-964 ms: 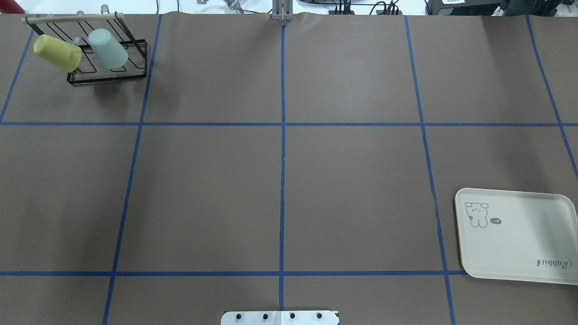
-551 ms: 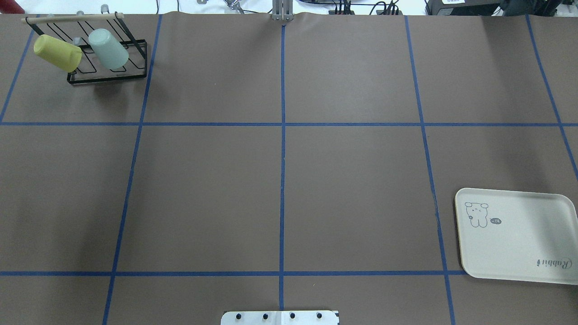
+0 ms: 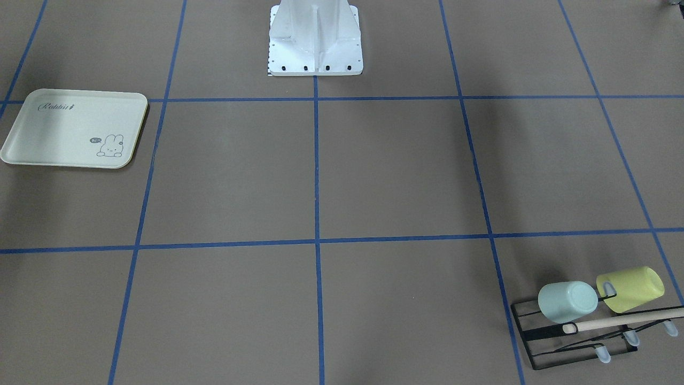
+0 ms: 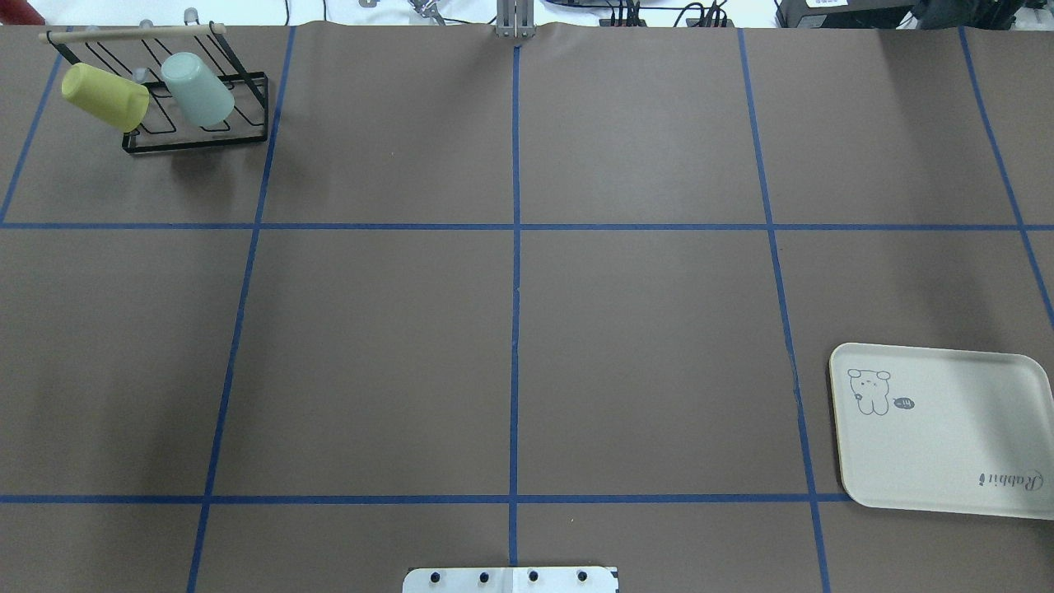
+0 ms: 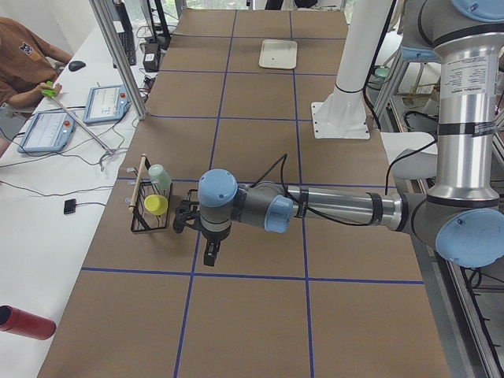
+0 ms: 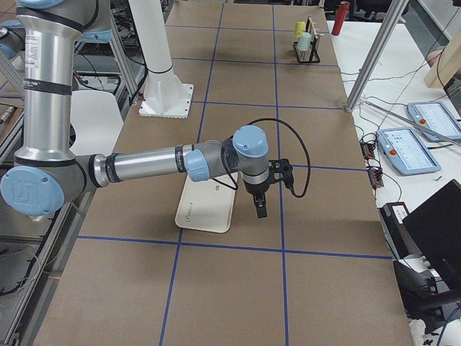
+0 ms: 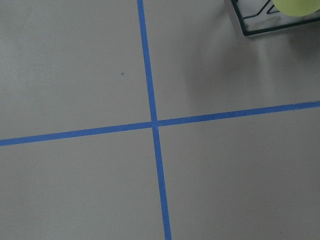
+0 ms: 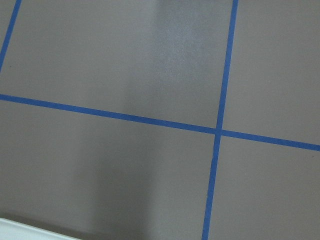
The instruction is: Left arm grabs green cup and hands to right arm on tray
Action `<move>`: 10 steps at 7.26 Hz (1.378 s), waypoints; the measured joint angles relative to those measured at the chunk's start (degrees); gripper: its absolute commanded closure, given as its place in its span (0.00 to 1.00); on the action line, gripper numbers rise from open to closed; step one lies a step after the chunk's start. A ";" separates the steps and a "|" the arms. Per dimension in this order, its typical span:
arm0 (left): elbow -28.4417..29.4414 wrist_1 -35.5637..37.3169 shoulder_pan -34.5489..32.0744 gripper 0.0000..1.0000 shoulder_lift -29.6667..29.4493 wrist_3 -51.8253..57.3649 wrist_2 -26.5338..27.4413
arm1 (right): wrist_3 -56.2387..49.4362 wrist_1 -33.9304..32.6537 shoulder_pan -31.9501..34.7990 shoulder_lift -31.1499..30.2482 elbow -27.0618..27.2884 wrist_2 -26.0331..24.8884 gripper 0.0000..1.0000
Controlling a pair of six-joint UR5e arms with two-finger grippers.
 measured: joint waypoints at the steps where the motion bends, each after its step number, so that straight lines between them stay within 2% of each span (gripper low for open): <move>1: -0.21 0.84 0.00 0.00 -0.09 -0.02 -0.12 | 0.12 0.11 0.00 0.00 -0.04 0.00 0.00; 4: -0.76 4.95 0.06 0.00 0.29 0.08 -1.78 | 0.17 0.52 -0.02 0.07 -0.05 -0.01 0.00; 8: -2.44 3.71 0.14 0.00 1.66 -0.54 -5.53 | 0.19 4.86 -0.28 0.20 -0.86 -0.08 0.00; 10: -2.79 2.76 2.74 0.01 -1.96 -6.84 -5.71 | 0.29 5.31 -0.60 0.18 -1.19 -0.04 0.00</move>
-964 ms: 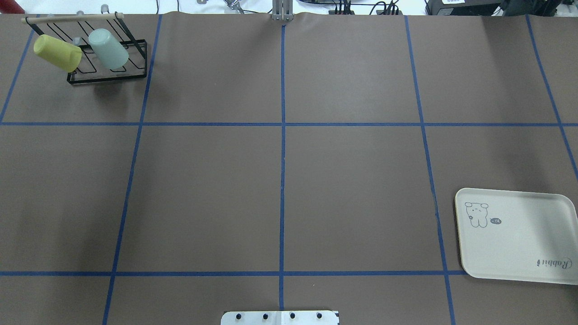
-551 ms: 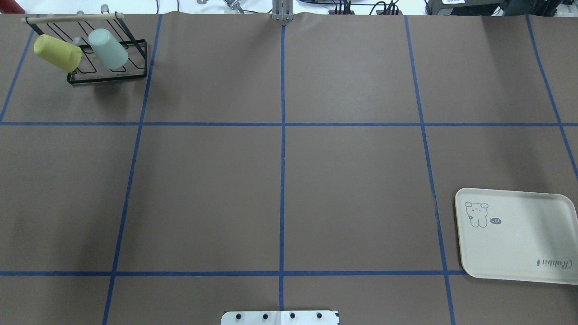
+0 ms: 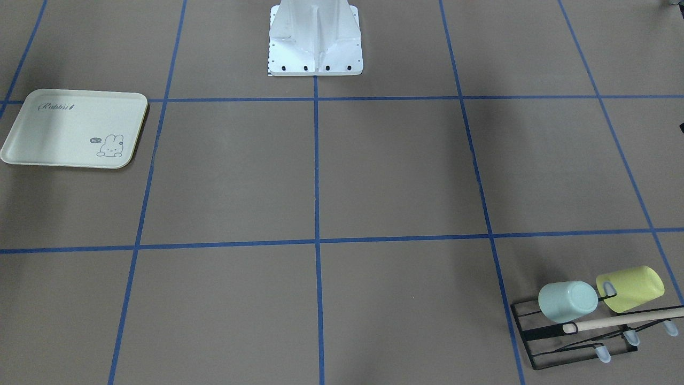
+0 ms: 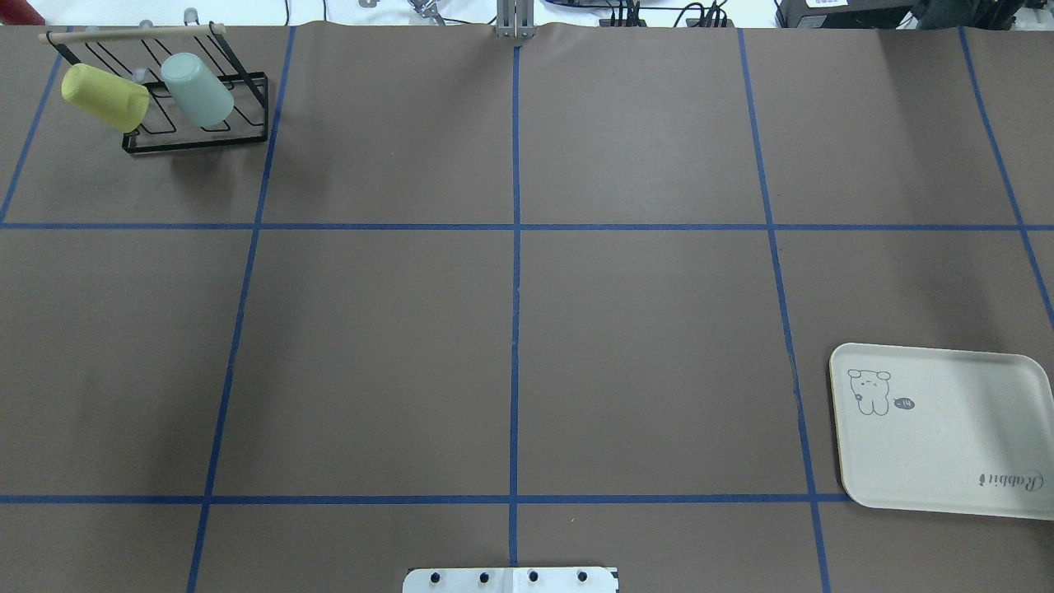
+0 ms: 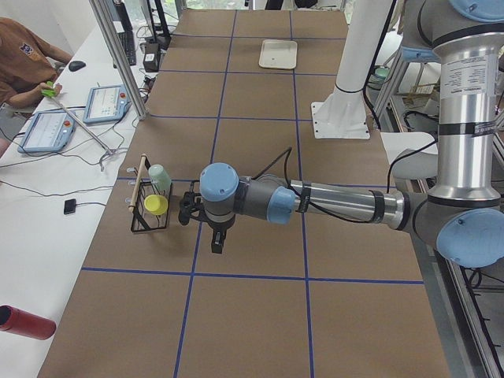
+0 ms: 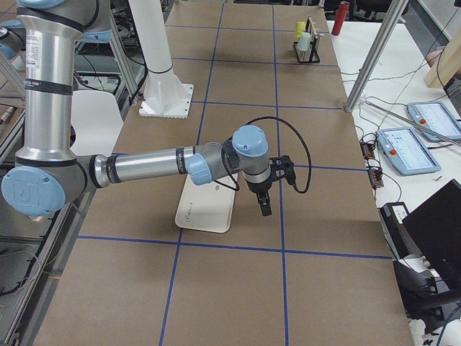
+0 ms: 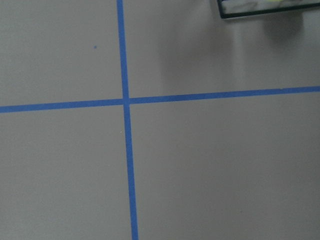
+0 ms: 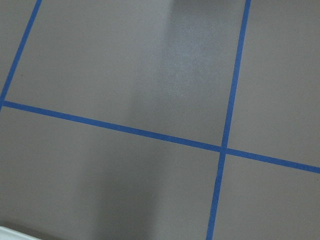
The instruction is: Left arm grabs green cup and hands to right arm on tray
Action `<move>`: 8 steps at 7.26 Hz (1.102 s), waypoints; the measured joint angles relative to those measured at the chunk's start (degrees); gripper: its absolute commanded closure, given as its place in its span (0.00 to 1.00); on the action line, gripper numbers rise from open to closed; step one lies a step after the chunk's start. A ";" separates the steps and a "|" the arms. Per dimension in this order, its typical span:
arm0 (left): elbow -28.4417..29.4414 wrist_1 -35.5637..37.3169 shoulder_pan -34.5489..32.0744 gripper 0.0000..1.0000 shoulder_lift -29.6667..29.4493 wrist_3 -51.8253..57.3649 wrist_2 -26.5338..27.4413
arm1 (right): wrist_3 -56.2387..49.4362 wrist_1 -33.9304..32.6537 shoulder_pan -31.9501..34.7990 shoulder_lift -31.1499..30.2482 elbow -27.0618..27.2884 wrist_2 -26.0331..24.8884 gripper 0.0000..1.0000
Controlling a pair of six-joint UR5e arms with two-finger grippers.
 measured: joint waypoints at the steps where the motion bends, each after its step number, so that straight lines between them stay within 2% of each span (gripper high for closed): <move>1: 0.01 -0.07 1.91 0.01 -2.45 -2.51 0.14 | 0.03 0.42 -0.58 0.28 -0.57 -0.04 0.00; 3: 0.83 0.25 5.25 0.01 -7.76 -4.62 1.88 | 0.05 4.13 -2.73 0.90 -2.62 -0.23 0.00; 5: 3.06 0.52 8.88 0.01 -12.79 -5.50 6.93 | 0.22 7.68 -3.86 0.90 -4.00 0.06 0.00; 8: 11.04 0.57 11.10 0.00 -20.94 -6.90 8.48 | 0.27 8.47 -4.08 0.96 -4.23 0.20 0.00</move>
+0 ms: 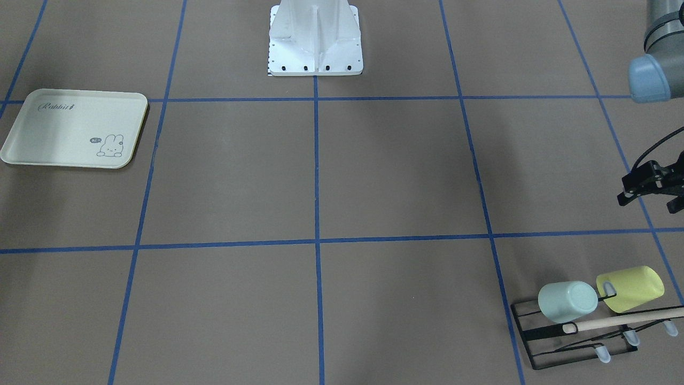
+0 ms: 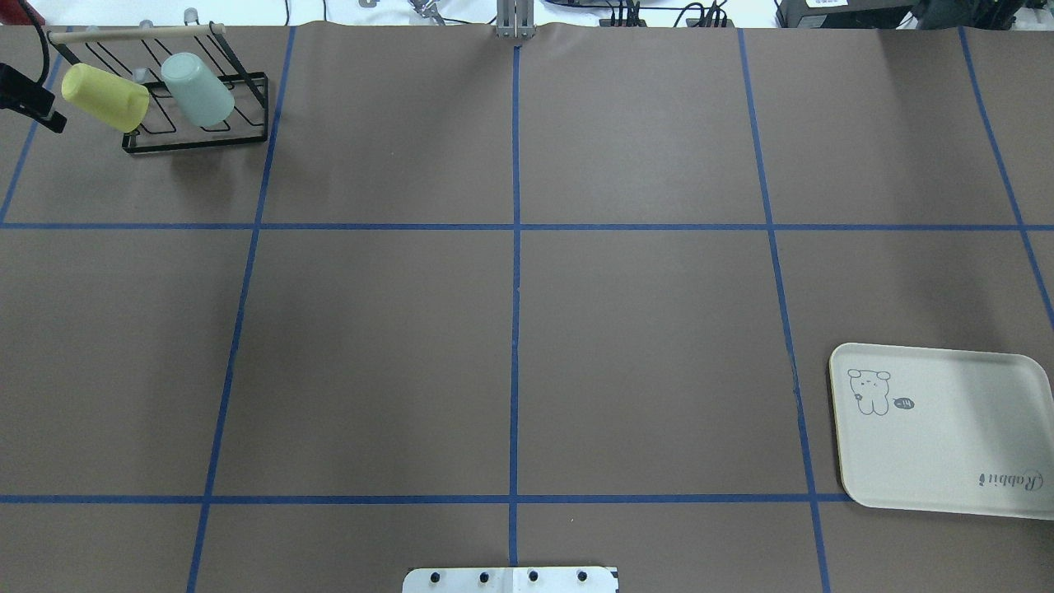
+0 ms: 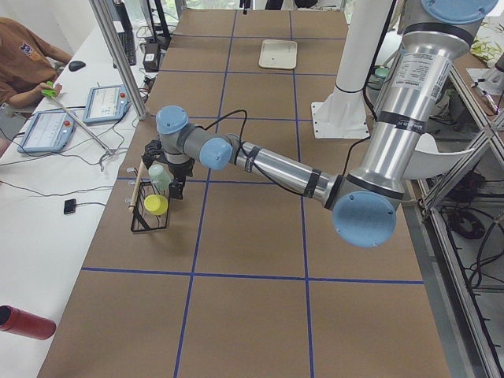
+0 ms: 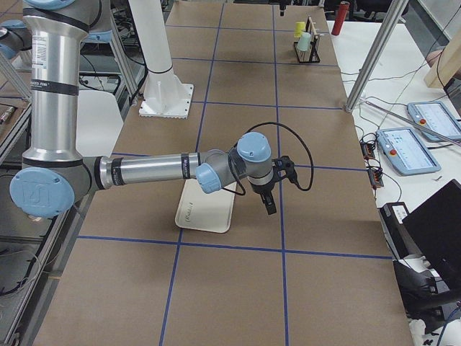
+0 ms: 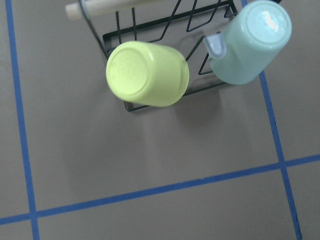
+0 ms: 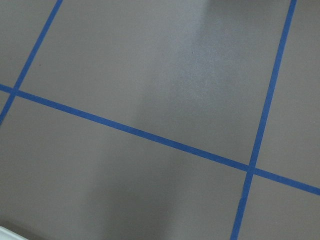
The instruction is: Left arm grabs green cup and hands to right arm on tray
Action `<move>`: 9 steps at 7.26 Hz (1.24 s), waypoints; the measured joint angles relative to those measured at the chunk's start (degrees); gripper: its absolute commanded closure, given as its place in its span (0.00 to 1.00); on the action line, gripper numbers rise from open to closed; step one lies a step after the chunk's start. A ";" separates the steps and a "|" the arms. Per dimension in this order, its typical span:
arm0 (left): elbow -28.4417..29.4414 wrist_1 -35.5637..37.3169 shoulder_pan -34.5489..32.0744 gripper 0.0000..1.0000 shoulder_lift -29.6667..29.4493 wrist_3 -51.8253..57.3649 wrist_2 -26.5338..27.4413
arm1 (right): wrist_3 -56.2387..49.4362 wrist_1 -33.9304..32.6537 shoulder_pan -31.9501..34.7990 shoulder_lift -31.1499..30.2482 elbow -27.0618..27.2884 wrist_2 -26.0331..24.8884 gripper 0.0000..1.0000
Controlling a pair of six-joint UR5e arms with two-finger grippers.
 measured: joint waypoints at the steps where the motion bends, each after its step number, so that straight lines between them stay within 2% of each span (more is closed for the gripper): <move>1: 2.61 -0.01 0.29 0.00 -2.37 -0.08 0.50 | 0.00 -0.05 -0.07 0.15 -0.11 -0.09 0.00; 4: 10.20 -0.24 4.13 0.00 -9.57 -3.23 7.49 | 0.00 -0.08 -0.22 0.41 -0.70 0.64 0.00; 9: 14.78 0.78 9.18 0.01 -17.02 -14.99 8.30 | 0.09 0.02 -0.25 0.43 -0.40 2.98 0.00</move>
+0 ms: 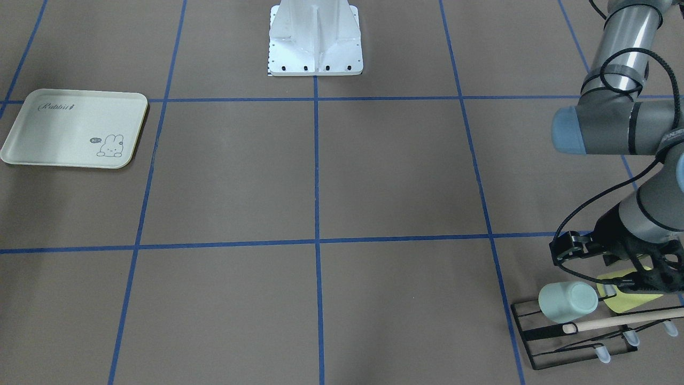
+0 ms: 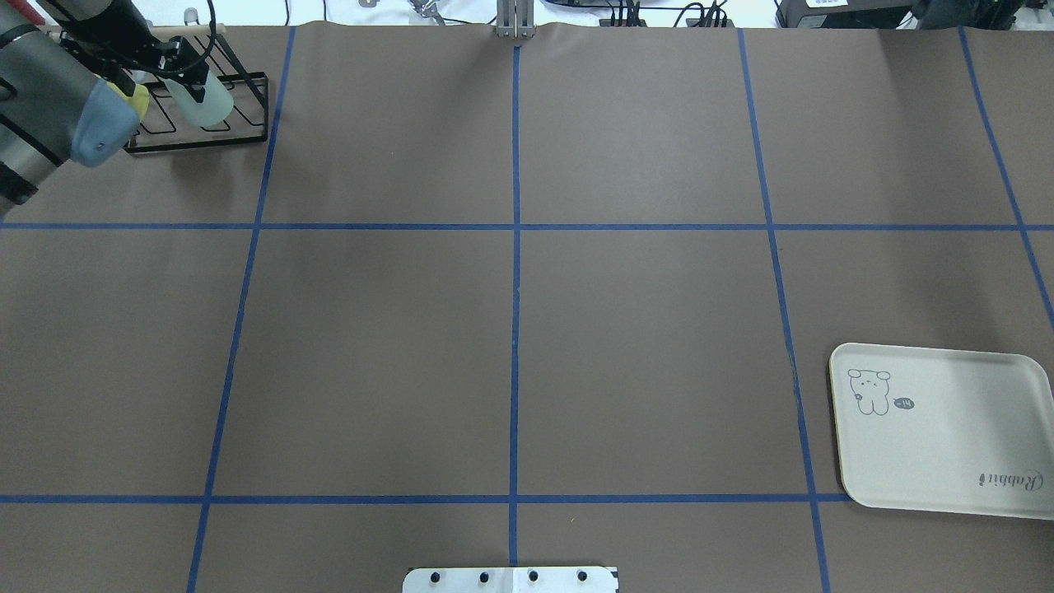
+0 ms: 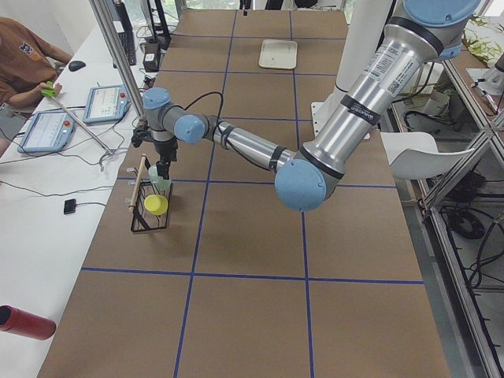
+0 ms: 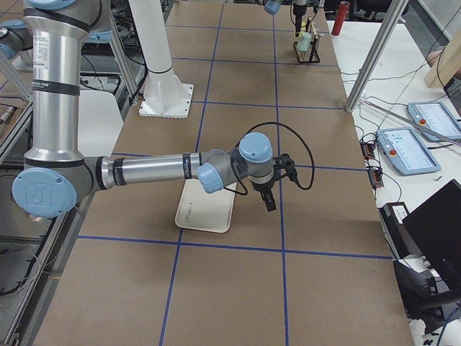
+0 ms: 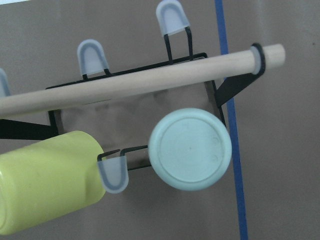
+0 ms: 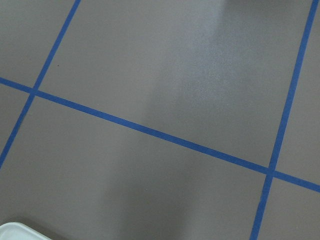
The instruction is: Left arm grabs green cup and hands to right arm on tray
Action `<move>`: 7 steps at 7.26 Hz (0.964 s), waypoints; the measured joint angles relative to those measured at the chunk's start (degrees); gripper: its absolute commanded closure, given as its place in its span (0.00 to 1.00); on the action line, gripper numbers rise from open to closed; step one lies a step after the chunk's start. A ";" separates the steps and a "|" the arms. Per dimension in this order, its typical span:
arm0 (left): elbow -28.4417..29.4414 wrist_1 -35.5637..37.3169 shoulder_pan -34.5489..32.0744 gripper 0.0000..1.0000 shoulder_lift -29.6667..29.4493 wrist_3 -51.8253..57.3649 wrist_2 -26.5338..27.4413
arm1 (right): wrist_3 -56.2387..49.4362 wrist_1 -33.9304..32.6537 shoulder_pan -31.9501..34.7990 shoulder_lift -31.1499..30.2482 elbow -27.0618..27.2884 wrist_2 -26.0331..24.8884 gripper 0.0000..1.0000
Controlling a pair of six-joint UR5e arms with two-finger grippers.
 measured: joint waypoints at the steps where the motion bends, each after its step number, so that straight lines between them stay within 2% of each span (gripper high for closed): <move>1: 1.00 0.22 0.46 0.03 -0.94 -1.08 -0.06 | 0.00 -0.02 0.00 0.02 0.00 -0.04 0.00; 7: 7.81 -0.29 0.60 0.03 -4.25 -0.80 0.46 | -0.07 -0.05 -0.09 0.40 0.03 -0.57 0.00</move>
